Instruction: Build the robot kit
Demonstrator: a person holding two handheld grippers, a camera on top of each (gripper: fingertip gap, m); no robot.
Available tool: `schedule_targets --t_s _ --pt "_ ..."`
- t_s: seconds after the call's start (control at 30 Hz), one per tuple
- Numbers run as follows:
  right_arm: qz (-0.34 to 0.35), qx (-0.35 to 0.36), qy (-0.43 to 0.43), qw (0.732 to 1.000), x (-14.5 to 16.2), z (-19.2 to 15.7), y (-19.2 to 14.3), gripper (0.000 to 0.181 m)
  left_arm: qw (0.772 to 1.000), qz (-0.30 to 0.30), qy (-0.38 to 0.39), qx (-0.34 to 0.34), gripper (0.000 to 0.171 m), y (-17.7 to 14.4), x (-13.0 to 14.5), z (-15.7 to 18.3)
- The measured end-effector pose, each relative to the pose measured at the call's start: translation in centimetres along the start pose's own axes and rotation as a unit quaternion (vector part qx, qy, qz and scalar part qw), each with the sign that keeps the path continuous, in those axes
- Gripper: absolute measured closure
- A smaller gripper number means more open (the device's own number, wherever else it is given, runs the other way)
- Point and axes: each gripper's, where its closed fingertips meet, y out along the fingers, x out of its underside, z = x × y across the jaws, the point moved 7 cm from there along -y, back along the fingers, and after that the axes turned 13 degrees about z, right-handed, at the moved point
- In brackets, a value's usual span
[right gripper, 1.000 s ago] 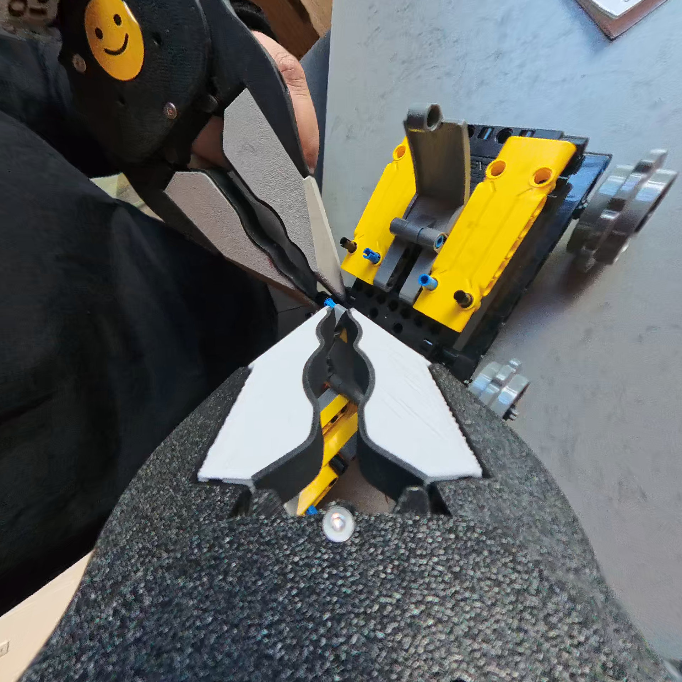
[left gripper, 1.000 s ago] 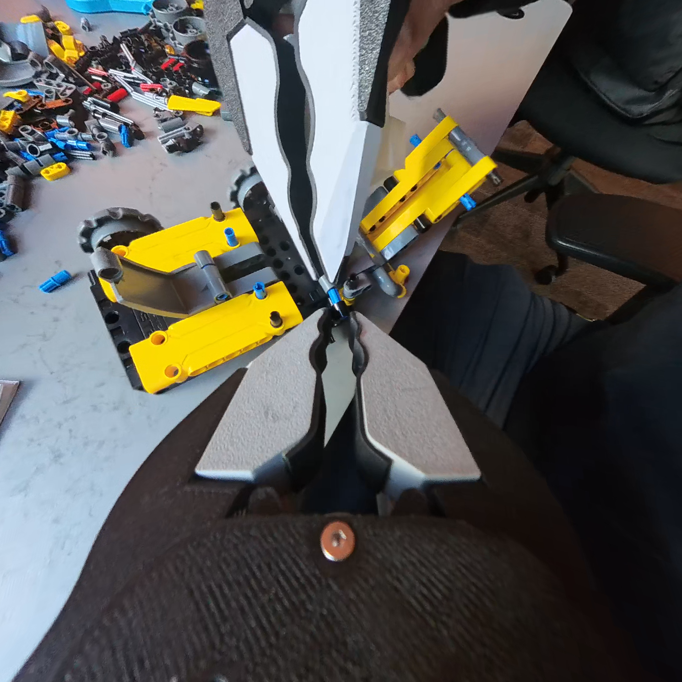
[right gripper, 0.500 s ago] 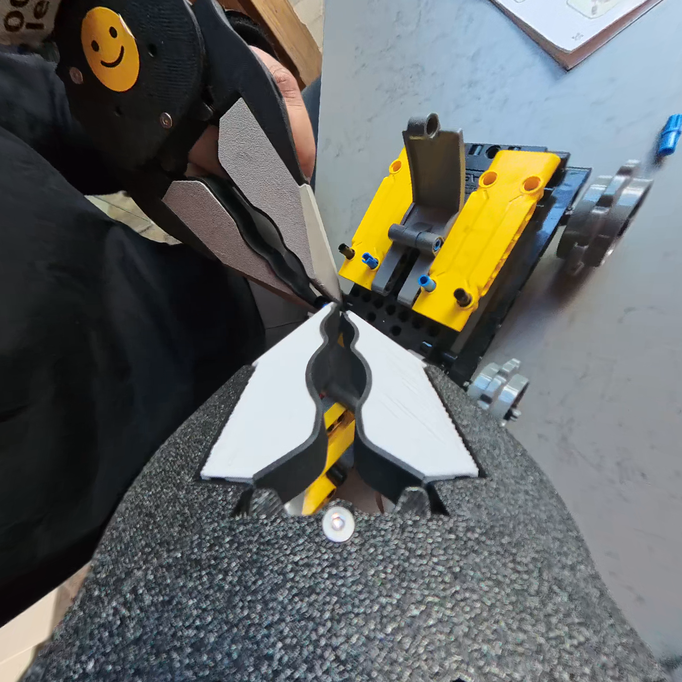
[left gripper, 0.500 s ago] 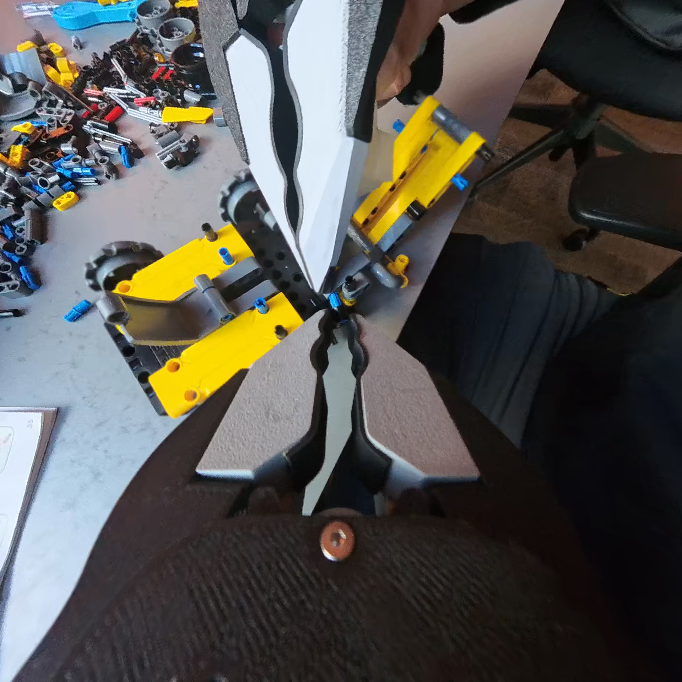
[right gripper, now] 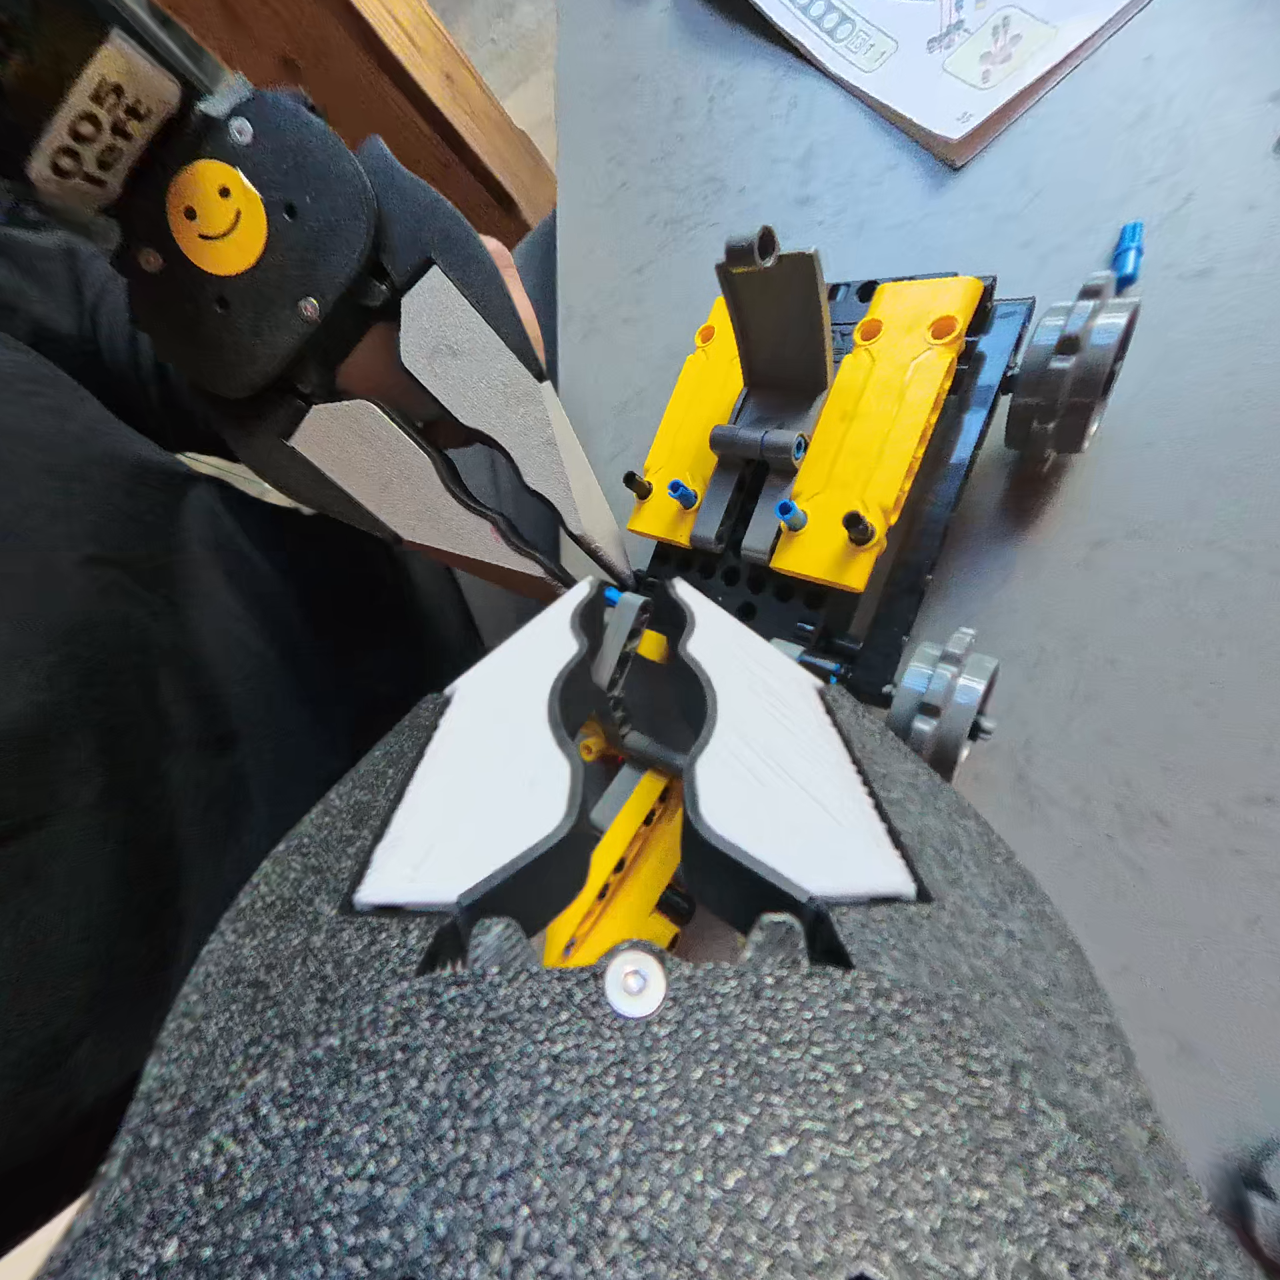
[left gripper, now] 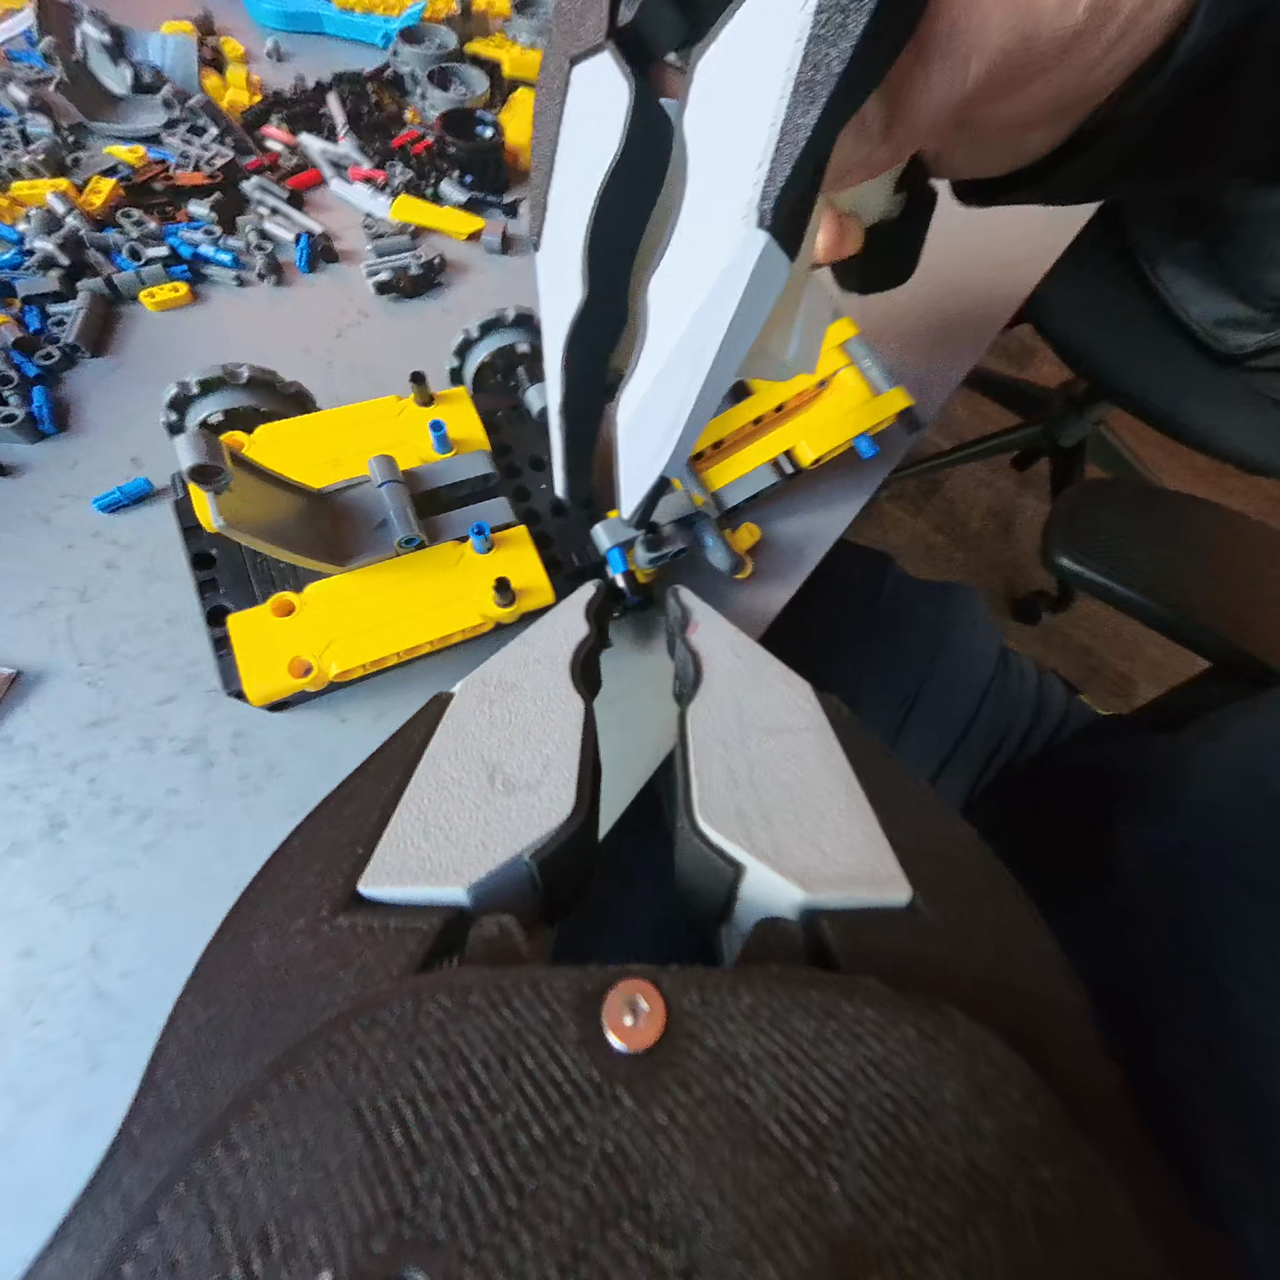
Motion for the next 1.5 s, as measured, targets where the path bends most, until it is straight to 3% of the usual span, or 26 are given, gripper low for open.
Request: schedule_targets --t_s 0.13,0.23,0.33,0.4,0.57,0.6,0.67,0.9,1.03,1.1,1.23,1.5 --pt "-0.006 0.051 -0.02 0.998 0.5 -1.0 -1.6 0.147 1.0 0.01 -0.011 0.022 0.15 -1.0 -0.4 0.3" --pt "0.0 0.152 -0.092 0.984 1.0 -2.5 -2.1 0.137 0.999 0.004 0.003 0.046 0.14 -2.4 -1.3 -0.2" --pt "0.035 0.229 -0.134 0.964 0.9 -4.2 -1.9 0.12 0.992 -0.002 0.12 0.043 0.124 -4.6 -3.3 -2.4" --pt "0.055 0.24 -0.133 0.96 1.4 -5.7 -0.7 0.119 0.98 0.004 0.19 0.063 0.105 -5.2 -4.4 -3.9" --pt "0.056 0.346 -0.157 0.923 2.2 -5.5 2.1 0.121 0.954 0.001 0.258 0.152 0.089 -3.9 -4.2 -7.2" --pt "0.053 0.353 -0.159 0.92 2.2 -5.3 2.4 0.129 0.953 0.004 0.251 0.168 0.085 -3.7 -4.0 -7.9" --pt "0.043 0.363 -0.146 0.919 2.2 -5.0 2.9 0.144 0.95 0.01 0.234 0.204 0.08 -3.3 -3.8 -9.2" --pt "0.016 0.377 -0.12 0.918 1.9 -5.0 2.8 0.151 0.926 -0.012 0.27 0.262 0.069 0.0 -2.8 -11.0" --pt "0.027 0.369 -0.103 0.923 1.9 -4.8 2.6 0.156 0.92 -0.039 0.269 0.281 0.077 0.8 -1.8 -10.5" --pt "0.033 0.354 -0.108 0.928 2.0 -4.7 2.6 0.156 0.922 -0.037 0.285 0.259 0.086 1.2 -1.5 -10.6" --pt "0.048 0.298 -0.097 0.948 1.9 -4.6 2.6 0.159 0.923 -0.038 0.283 0.259 0.087 1.3 -1.5 -10.5" --pt "0.046 0.32 -0.113 0.94 1.9 -4.4 2.4 0.165 0.937 -0.04 0.271 0.218 0.087 0.7 -1.2 -10.1"
